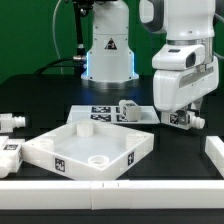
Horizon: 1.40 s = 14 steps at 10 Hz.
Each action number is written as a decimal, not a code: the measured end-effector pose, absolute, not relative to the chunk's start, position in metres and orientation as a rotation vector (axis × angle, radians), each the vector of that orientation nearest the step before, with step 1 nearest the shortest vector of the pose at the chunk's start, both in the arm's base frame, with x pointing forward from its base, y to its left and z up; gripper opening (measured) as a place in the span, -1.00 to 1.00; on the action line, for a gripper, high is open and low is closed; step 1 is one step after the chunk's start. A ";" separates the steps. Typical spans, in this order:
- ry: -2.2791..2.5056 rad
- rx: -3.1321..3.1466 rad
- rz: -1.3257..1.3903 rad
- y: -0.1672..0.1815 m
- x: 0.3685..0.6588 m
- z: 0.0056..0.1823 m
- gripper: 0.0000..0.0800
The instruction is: Assemble square table
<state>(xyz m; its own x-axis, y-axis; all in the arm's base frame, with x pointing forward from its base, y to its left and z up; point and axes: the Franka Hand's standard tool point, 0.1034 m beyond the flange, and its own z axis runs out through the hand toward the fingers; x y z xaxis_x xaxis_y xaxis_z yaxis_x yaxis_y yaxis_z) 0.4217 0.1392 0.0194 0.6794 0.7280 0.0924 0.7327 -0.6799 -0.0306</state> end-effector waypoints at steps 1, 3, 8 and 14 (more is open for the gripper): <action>-1.227 -2.819 -0.112 0.139 0.422 0.019 -0.16; -1.235 -2.819 -0.072 0.134 0.422 0.022 0.56; -1.214 -2.860 0.030 0.099 0.463 0.073 0.62; -1.259 -2.833 0.106 0.027 0.513 0.097 0.62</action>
Offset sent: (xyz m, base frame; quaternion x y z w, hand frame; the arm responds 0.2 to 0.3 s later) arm 0.0161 -0.0355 0.0431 0.0064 -0.0668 0.0033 0.9977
